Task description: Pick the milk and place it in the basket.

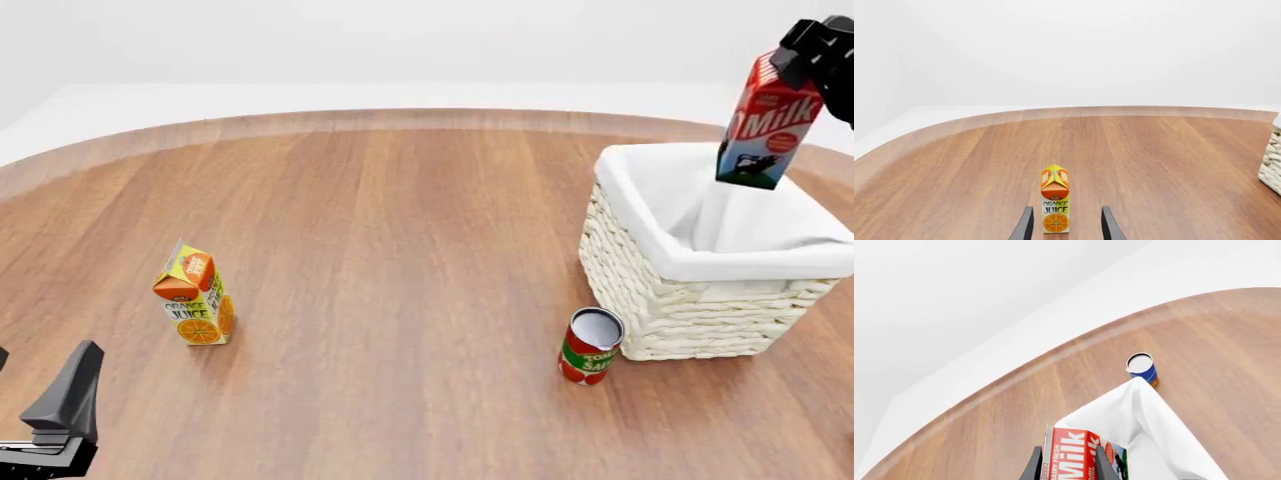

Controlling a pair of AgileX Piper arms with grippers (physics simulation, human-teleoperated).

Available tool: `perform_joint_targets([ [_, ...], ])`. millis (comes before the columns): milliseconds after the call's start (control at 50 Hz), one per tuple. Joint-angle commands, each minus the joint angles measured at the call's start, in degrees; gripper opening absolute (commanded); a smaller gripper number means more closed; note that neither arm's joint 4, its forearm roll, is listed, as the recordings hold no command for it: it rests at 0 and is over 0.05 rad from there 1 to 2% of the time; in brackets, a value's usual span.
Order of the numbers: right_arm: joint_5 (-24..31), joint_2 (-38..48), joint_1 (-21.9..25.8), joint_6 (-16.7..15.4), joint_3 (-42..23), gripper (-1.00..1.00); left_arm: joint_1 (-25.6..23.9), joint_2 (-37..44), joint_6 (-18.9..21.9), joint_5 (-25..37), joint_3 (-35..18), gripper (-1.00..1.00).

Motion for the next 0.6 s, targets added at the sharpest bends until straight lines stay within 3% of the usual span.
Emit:
perform_joint_targets([
  [20, -1.9, 0.4, -0.8, 0.2, 0.4, -1.0, 0.0, 0.0, 0.0, 0.0, 0.0, 1.0],
  [600, -7.7, 4.9, -0.9, 0.6, 4.9, -1.0, 0.0, 0.0, 0.0, 0.0, 0.0, 1.0],
])
